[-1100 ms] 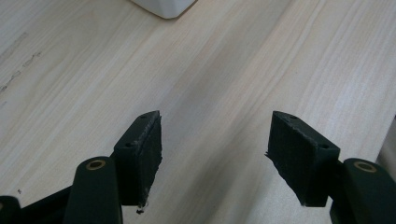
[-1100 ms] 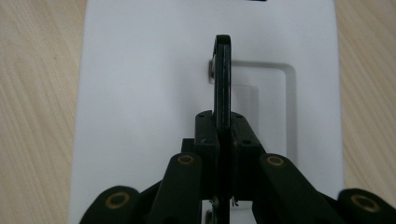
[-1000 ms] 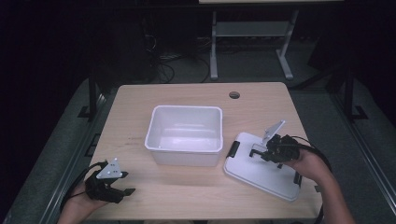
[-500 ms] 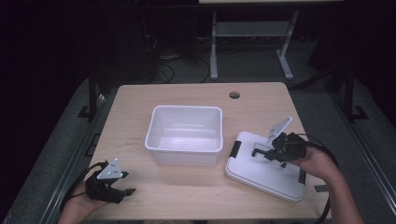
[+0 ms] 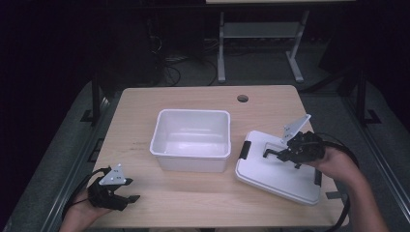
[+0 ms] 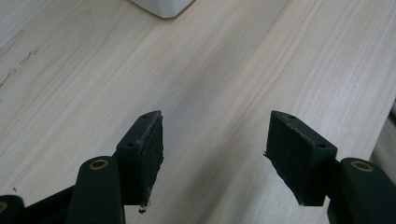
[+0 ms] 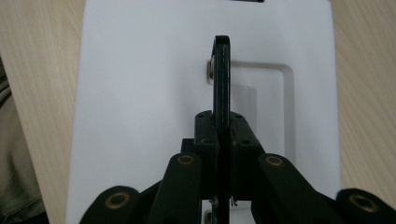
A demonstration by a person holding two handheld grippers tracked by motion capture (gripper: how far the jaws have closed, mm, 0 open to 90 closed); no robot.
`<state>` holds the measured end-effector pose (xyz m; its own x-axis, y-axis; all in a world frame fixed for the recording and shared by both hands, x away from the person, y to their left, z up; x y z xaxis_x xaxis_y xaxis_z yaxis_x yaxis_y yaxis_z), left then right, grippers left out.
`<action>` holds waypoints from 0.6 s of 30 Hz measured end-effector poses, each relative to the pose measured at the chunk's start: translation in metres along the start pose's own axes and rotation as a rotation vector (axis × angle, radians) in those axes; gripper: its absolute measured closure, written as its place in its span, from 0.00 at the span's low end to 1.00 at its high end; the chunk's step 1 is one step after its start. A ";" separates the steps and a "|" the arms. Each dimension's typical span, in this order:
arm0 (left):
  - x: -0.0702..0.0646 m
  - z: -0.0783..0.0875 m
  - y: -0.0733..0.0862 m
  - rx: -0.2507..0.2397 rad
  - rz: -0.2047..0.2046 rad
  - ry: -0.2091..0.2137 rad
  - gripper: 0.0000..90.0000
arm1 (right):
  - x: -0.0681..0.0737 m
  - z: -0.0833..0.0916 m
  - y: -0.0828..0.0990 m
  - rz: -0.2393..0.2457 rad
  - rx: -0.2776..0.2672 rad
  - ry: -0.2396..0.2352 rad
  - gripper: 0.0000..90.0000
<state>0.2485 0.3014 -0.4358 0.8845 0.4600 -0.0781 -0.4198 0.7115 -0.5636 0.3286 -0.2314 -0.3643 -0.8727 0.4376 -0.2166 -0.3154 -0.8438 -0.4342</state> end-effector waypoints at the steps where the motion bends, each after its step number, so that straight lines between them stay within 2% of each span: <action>1: 0.000 0.000 0.000 -0.001 0.001 0.000 0.40 | -0.001 0.002 0.000 0.006 -0.006 -0.001 0.93; 13: 0.000 -0.002 -0.001 -0.004 0.003 0.004 0.41 | -0.007 0.029 -0.006 0.023 -0.015 0.023 0.93; 18: 0.000 -0.001 -0.001 -0.013 0.002 0.001 0.41 | -0.009 0.043 -0.015 0.041 -0.017 0.033 0.93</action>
<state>0.2492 0.3001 -0.4364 0.8838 0.4610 -0.0803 -0.4190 0.7033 -0.5743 0.3255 -0.2359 -0.3180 -0.8720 0.4131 -0.2626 -0.2731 -0.8558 -0.4394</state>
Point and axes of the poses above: each handheld gripper's, and its own axes: z roughly backward along the jaws, y roughly out of its underside, x roughly to its left, the point moved 2 cm from there along -z, roughly forward along the jaws, and after that the axes turned 9 degrees about y, right-handed, at the moved point
